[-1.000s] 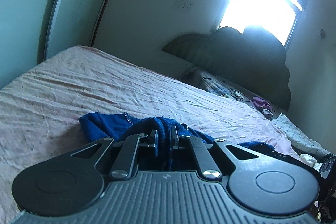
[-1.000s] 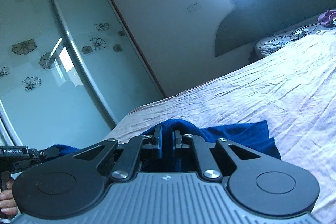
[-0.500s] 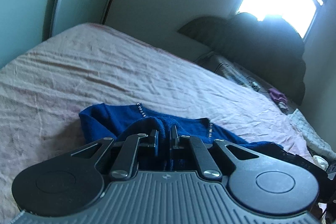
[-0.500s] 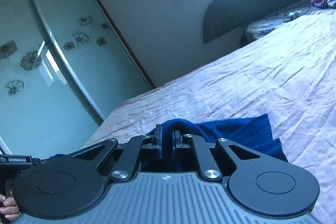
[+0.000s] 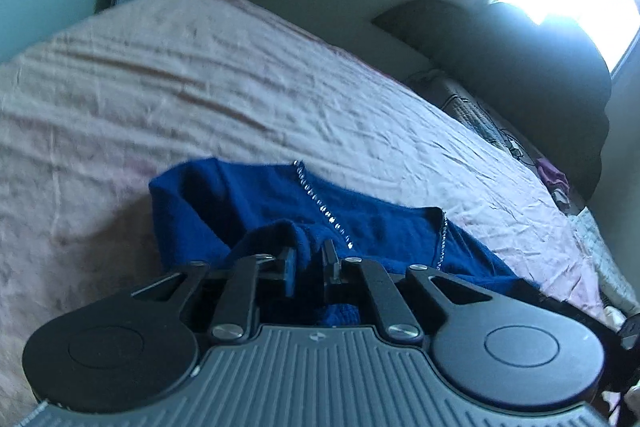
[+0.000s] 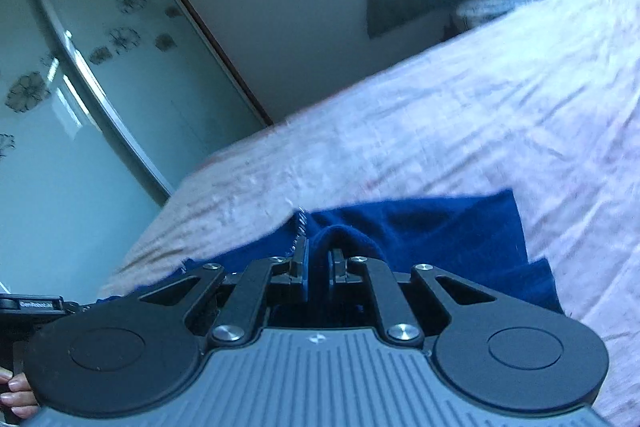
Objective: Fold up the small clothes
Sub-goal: 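Lift the hem with both grippers and fold it toward the collar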
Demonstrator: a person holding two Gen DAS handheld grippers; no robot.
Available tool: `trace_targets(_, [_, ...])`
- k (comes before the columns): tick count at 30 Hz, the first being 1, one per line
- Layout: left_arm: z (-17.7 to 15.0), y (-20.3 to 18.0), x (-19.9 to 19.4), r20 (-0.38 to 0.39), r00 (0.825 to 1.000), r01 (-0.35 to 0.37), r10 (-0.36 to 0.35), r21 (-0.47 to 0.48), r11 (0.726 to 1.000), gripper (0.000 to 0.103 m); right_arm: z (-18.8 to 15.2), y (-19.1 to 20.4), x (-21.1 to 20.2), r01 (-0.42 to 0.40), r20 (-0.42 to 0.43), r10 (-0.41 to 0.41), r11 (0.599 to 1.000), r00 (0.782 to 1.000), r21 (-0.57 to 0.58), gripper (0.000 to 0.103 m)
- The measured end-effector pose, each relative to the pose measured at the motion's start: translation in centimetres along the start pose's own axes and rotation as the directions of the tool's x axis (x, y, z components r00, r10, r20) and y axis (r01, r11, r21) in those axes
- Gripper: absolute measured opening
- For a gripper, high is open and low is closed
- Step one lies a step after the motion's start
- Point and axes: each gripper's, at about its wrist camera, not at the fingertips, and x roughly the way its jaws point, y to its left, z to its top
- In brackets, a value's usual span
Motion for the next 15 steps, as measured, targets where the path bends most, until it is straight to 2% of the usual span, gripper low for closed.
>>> trace_targets(3, [-0.1,0.7,-0.2,-0.015,1.000,0.011,-0.011,-0.031,0.999,0.033,-0.3,-1.0,0.6,0.019,-0.043,-0.016,0.999,0.999,0.050,0.011])
trace_targets(5, [-0.3,1.0,-0.7,-0.022,1.000,0.019,-0.020,-0.043,0.999,0.051,-0.3,-1.7,0.7,0.004,-0.059,0.002,0.995,0.998,0.097,0.013])
trace_targets(7, [-0.5,1.3,-1.4,-0.027,0.999,0.032,-0.034,-0.047,0.998,0.059,-0.4,-2.3,0.4,-0.013,-0.071,0.023,0.990,0.997,0.140,0.015])
trace_targets(10, [-1.3,1.2,-2.4,-0.033,0.999,0.042,-0.043,-0.038,0.998,0.063,-0.7,-2.9,-0.3,-0.038,-0.085,0.053,0.984,0.995,0.174,0.016])
trace_targets(12, [-2.0,1.3,-2.7,-0.066,0.996,0.056,-0.058,-0.039,0.998,0.065,-0.9,-3.1,-0.9,-0.052,-0.104,0.074,0.980,0.992,0.192,0.021])
trace_targets(14, [-3.0,1.4,-2.6,-0.106,0.991,0.080,-0.085,-0.052,0.995,0.065,-1.2,-3.2,-1.4,-0.070,-0.128,0.098,0.975,0.987,0.210,0.036])
trace_targets(15, [-3.3,1.5,-2.5,-0.116,0.989,0.086,-0.092,-0.056,0.995,0.064,-1.4,-3.1,-1.6,-0.086,-0.139,0.117,0.974,0.983,0.211,0.039])
